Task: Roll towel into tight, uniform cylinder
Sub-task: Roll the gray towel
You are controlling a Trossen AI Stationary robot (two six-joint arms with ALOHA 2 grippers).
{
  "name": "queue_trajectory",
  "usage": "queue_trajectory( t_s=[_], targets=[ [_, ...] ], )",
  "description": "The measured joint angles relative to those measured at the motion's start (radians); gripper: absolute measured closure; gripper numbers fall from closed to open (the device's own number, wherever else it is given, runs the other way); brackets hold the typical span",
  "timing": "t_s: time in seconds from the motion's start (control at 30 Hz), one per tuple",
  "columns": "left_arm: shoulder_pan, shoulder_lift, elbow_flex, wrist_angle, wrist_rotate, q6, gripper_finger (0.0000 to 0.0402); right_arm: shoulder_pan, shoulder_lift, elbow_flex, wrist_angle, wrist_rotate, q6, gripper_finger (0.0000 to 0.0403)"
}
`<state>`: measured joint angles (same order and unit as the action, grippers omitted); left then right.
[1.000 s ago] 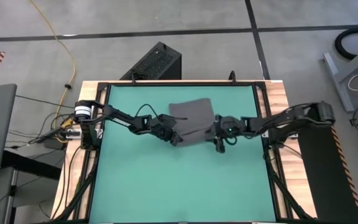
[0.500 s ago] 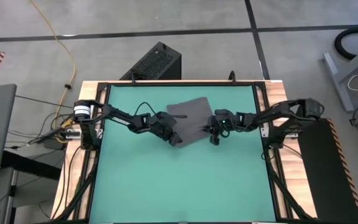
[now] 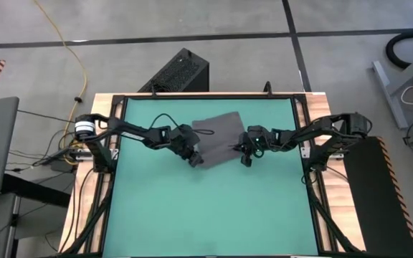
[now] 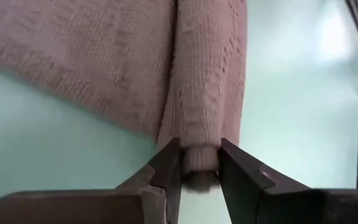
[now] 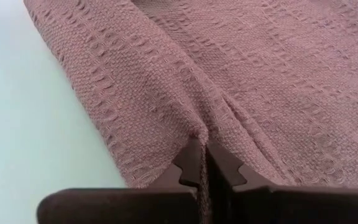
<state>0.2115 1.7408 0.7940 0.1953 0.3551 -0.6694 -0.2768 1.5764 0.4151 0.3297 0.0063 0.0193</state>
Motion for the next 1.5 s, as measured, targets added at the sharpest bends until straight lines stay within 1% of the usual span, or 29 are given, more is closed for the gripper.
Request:
queue_trajectory(
  t_s=[0.17,0.27,0.33,0.4,0.47,0.53,0.6,0.67,0.73,0.83,0.9,0.97,1.07,1.17,1.3,1.37,1.5],
  targets=[
    [0.000,-0.051,0.000,-0.088,0.001,0.028,0.0319,0.000,0.000,-0.001,0.001,-0.002,0.008,0.0376],
    [-0.001,-0.103,0.000,-0.169,-0.003,0.046,0.0319,0.000,0.000,-0.001,0.001,-0.004,0.009,0.0376],
    [-0.005,-0.146,0.000,-0.228,-0.031,0.056,0.0319,0.000,0.000,-0.001,0.001,-0.005,0.010,0.0376],
    [-0.016,-0.194,0.000,-0.286,-0.075,0.065,0.0319,0.000,0.000,-0.001,0.001,-0.005,0.010,0.0376],
    [-0.033,-0.245,0.000,-0.305,-0.134,0.075,0.0319,-0.001,0.000,-0.001,0.001,-0.007,0.011,0.0376],
    [-0.058,-0.295,0.000,-0.306,-0.224,0.076,0.0319,-0.001,0.000,-0.001,0.003,-0.007,0.020,0.0376],
    [-0.094,-0.323,0.000,-0.262,-0.311,0.082,0.0319,-0.001,0.001,-0.001,0.007,-0.009,0.032,0.0376],
    [-0.139,-0.326,0.000,-0.182,-0.371,0.106,0.0319,-0.001,0.002,-0.002,0.012,-0.019,0.034,0.0376],
    [-0.188,-0.306,0.000,-0.054,-0.411,0.150,0.0319,-0.002,0.002,-0.003,0.015,-0.023,0.035,0.0376],
    [-0.245,-0.240,0.002,0.112,-0.476,0.249,0.0319,-0.002,0.002,-0.003,0.017,-0.024,0.037,0.0376],
    [-0.259,-0.183,0.002,0.175,-0.530,0.290,0.0319,-0.002,0.002,-0.003,0.020,-0.028,0.048,0.0376],
    [-0.254,-0.123,0.002,0.212,-0.566,0.290,0.0319,-0.002,0.003,-0.004,0.023,-0.029,0.064,0.0376],
    [-0.229,-0.037,0.001,0.235,-0.576,0.246,0.0324,-0.002,0.003,-0.004,0.023,-0.030,0.081,0.0376],
    [-0.200,0.015,0.000,0.247,-0.580,0.210,0.0341,-0.002,0.003,-0.004,0.024,-0.030,0.094,0.0375],
    [-0.168,0.028,0.001,0.249,-0.625,0.191,0.0374,-0.002,0.003,-0.004,0.027,-0.031,0.096,0.0374],
    [-0.153,0.028,0.001,0.249,-0.628,0.204,0.0391,-0.002,0.004,-0.004,0.032,-0.031,0.096,0.0374],
    [-0.124,0.028,0.001,0.222,-0.591,0.194,0.0398,-0.001,0.007,-0.006,0.061,-0.032,0.082,0.0374]
  ],
)
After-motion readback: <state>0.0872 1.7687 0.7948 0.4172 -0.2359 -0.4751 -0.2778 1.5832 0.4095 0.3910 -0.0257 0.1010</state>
